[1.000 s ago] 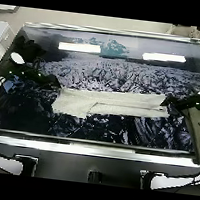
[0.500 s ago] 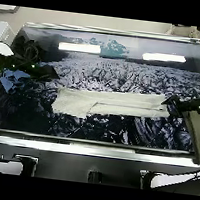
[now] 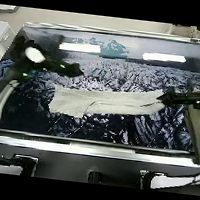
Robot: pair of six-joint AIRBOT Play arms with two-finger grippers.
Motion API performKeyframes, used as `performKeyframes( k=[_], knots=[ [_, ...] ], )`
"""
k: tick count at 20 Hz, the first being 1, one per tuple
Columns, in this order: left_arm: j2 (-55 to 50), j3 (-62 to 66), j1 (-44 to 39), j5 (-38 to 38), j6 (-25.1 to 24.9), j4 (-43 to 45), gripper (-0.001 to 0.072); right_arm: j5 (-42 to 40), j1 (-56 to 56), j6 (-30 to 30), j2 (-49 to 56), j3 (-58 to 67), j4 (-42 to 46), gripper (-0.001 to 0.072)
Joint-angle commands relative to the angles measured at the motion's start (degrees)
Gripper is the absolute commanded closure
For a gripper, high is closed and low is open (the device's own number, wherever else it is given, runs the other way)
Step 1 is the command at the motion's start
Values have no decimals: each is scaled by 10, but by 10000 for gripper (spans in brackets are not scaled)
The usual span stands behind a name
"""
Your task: Fold the clothes and pants, and hang the long-sleeved shirts on hangers.
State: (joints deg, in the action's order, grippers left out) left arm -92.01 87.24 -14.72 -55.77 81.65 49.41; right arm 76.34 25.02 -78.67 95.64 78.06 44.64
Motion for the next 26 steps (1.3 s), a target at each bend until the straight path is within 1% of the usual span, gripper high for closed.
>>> performKeyframes(
  k=[1,3,4,5,8,9,10,11,13,15,17,19,20,21,22,23,24,26],
  knots=[
    [-59,-3,-102,66,66,-4,682,48,-30,14,-96,1,-26,667],
    [-91,-5,-145,39,90,-4,681,48,-51,12,-162,1,-26,667],
    [-97,-11,-161,37,91,-4,682,48,-60,3,-194,1,-26,667],
    [-99,-23,-176,49,102,-4,682,50,-68,-8,-221,1,-26,667],
    [-122,-35,-219,143,184,-6,682,53,-98,-32,-293,1,-26,667],
    [-136,-35,-231,163,212,-14,682,52,-108,-43,-313,1,-26,666],
    [-153,-35,-242,177,234,-38,682,52,-117,-57,-329,1,-27,666],
    [-172,-35,-255,201,238,-84,682,53,-127,-69,-342,1,-27,666],
    [-202,-26,-283,260,236,-206,682,58,-150,-80,-365,1,-27,666],
    [-226,8,-315,303,194,-294,682,59,-168,-111,-379,1,-26,666],
    [-254,69,-338,308,187,-315,682,56,-178,-130,-382,1,-26,666],
    [-281,123,-346,291,185,-314,682,38,-179,-135,-382,1,-20,666],
    [-286,133,-341,272,150,-314,683,16,-179,-140,-382,0,-12,666],
    [-286,133,-328,239,102,-298,684,0,-179,-141,-377,0,-12,666],
    [-285,133,-311,186,93,-259,684,-7,-179,-141,-368,0,-16,666],
    [-280,133,-287,115,93,-194,685,-11,-181,-141,-352,0,-30,666],
    [-270,133,-263,47,93,-117,685,-16,-189,-138,-334,0,-39,666],
    [-223,133,-213,-67,94,89,685,-35,-233,-121,-288,0,-48,666]
  ],
)
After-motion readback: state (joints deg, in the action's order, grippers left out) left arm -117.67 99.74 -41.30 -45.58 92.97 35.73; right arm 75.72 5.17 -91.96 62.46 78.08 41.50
